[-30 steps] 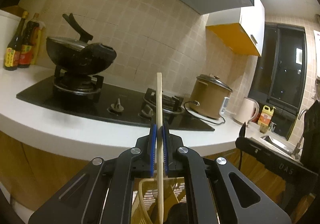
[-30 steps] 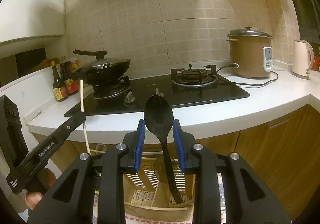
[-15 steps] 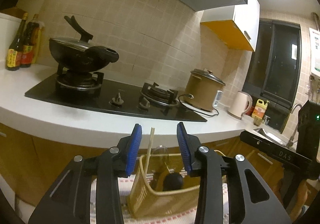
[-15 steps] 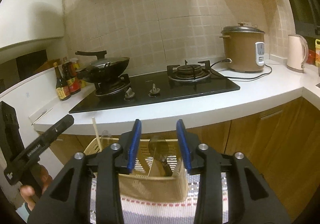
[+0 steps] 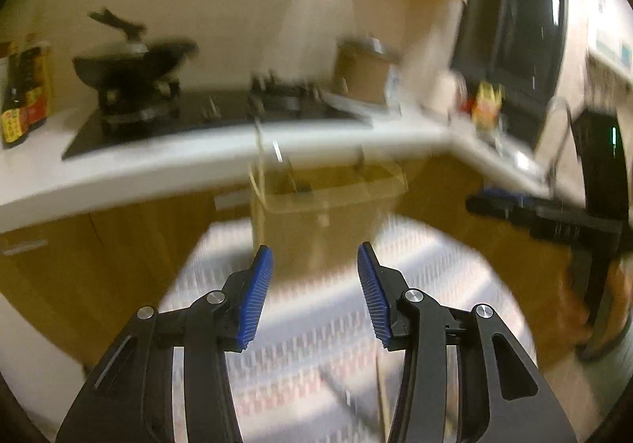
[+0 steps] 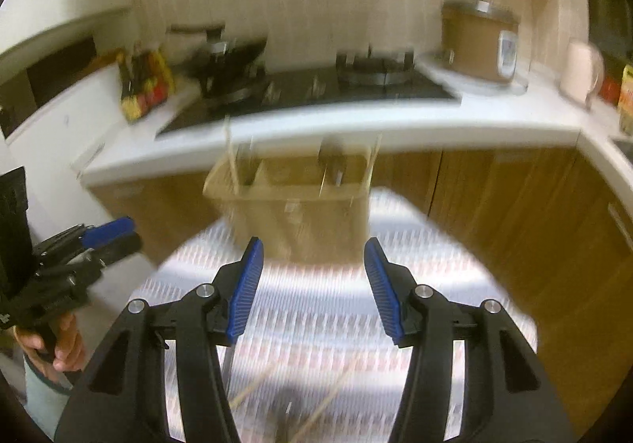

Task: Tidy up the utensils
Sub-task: 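Lower the chopstick and black spoon into the tan holder and open both tools, then grasp a wooden chopstick with the left tool while the right tool grasps another chopstick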

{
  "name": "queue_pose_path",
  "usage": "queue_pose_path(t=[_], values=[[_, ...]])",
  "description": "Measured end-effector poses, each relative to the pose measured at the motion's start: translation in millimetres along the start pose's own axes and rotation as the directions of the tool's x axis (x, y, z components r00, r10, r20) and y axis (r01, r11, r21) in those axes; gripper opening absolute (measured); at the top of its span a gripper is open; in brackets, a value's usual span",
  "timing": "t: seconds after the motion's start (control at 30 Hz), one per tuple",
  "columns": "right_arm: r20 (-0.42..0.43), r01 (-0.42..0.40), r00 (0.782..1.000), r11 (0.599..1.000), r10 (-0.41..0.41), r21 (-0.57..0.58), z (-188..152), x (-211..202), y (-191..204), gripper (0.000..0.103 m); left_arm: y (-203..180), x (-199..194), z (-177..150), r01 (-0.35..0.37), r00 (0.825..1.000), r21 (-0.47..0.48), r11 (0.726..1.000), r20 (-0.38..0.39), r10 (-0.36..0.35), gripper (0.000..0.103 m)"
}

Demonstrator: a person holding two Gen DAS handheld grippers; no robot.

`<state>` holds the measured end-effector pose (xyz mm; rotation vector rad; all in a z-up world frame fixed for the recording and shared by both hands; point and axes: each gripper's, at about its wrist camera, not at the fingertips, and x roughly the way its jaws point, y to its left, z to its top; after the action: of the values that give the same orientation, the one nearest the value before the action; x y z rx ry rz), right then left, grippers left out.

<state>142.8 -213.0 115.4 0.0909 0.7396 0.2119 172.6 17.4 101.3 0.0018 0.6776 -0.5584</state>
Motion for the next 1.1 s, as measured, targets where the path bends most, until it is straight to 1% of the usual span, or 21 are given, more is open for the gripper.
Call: queue_pose_path(t=[0.03, 0.07, 0.1, 0.13, 0.17, 0.2, 0.23, 0.27, 0.3, 0.33, 0.4, 0.5, 0.6, 0.67, 0.77, 0.83, 0.9, 0.93, 0.97, 1.03, 1.1], values=[[-0.047, -0.004, 0.999, 1.0, 0.004, 0.009, -8, 2, 1, 0.05, -6, 5, -10, 0.016, 0.998, 0.016, 1.0, -0.064, -0.015, 0.043], [-0.087, -0.009, 0.996, 1.0, 0.01, 0.019, -16, 5, 1, 0.05, -9, 8, -17, 0.036, 0.993, 0.023, 0.999, -0.111, -0.033, 0.043], [-0.139, -0.018, 0.99, 0.999, 0.023, 0.033, -26, 9, 1, 0.05, -13, 14, -27, 0.069, 0.983, 0.028, 0.997, -0.173, -0.063, 0.043], [-0.17, -0.03, 0.985, 0.999, 0.037, 0.042, -32, 13, 1, 0.05, -20, 21, -39, 0.107, 0.966, 0.032, 0.994, -0.239, -0.096, 0.043], [-0.207, -0.048, 0.977, 0.997, 0.058, 0.055, -40, 18, 0, 0.049, -22, 28, -46, 0.123, 0.955, 0.037, 0.992, -0.276, -0.108, 0.043], [-0.252, -0.066, 0.964, 0.995, 0.083, 0.074, -51, 24, 0, 0.049, -27, 34, -57, 0.14, 0.941, 0.048, 0.989, -0.318, -0.118, 0.043], [-0.278, -0.075, 0.956, 0.994, 0.096, 0.085, -59, 28, 0, 0.049, -31, 40, -66, 0.159, 0.925, 0.057, 0.986, -0.358, -0.129, 0.043], [-0.303, -0.078, 0.947, 0.993, 0.102, 0.091, -66, 32, -1, 0.049, -35, 46, -74, 0.174, 0.909, 0.062, 0.983, -0.393, -0.137, 0.043], [-0.337, -0.079, 0.935, 0.992, 0.108, 0.096, -77, 37, -1, 0.049, -37, 52, -80, 0.179, 0.899, 0.066, 0.982, -0.415, -0.136, 0.042], [-0.352, -0.081, 0.929, 0.991, 0.112, 0.103, -82, 40, -1, 0.049, -40, 58, -87, 0.182, 0.887, 0.074, 0.981, -0.443, -0.131, 0.041], [-0.38, -0.082, 0.917, 0.989, 0.122, 0.121, -95, 45, -4, 0.049, -47, 65, -94, 0.191, 0.874, 0.087, 0.978, -0.469, -0.129, 0.041], [-0.404, -0.082, 0.905, 0.987, 0.133, 0.142, -108, 48, -8, 0.049, -55, 76, -100, 0.186, 0.864, 0.126, 0.974, -0.494, -0.101, 0.038], [-0.412, -0.082, 0.902, 0.987, 0.132, 0.135, -111, 48, -7, 0.049, -63, 87, -103, 0.176, 0.85, 0.16, 0.971, -0.522, -0.068, 0.037], [-0.416, -0.082, 0.9, 0.989, 0.128, 0.127, -113, 48, -6, 0.049, -69, 96, -103, 0.169, 0.838, 0.17, 0.971, -0.544, -0.05, 0.036], [-0.426, -0.082, 0.897, 0.991, 0.122, 0.11, -112, 48, -5, 0.049, -73, 112, -104, 0.131, 0.818, 0.193, 0.972, -0.575, 0.004, 0.032], [-0.439, -0.086, 0.89, 0.991, 0.123, 0.102, -111, 50, -4, 0.049, -74, 122, -103, 0.117, 0.804, 0.183, 0.976, -0.595, 0.015, 0.031], [-0.468, -0.1, 0.872, 0.988, 0.145, 0.12, -113, 54, -7, 0.049, -71, 131, -104, 0.112, 0.787, 0.153, 0.982, -0.617, 0.007, 0.027], [-0.478, -0.102, 0.865, 0.987, 0.15, 0.126, -113, 55, -8, 0.049, -70, 133, -104, 0.108, 0.785, 0.148, 0.983, -0.62, 0.007, 0.027], [-0.492, -0.104, 0.856, 0.986, 0.157, 0.134, -114, 58, -9, 0.049, -70, 134, -104, 0.104, 0.787, 0.15, 0.983, -0.616, 0.011, 0.026], [-0.511, -0.106, 0.843, 0.983, 0.168, 0.148, -117, 62, -11, 0.045, -72, 132, -105, 0.088, 0.788, 0.166, 0.982, -0.615, 0.033, 0.022], [-0.523, -0.114, 0.833, 0.98, 0.183, 0.162, -119, 65, -12, 0.044, -77, 136, -106, 0.061, 0.789, 0.187, 0.98, -0.61, 0.067, 0.014]])
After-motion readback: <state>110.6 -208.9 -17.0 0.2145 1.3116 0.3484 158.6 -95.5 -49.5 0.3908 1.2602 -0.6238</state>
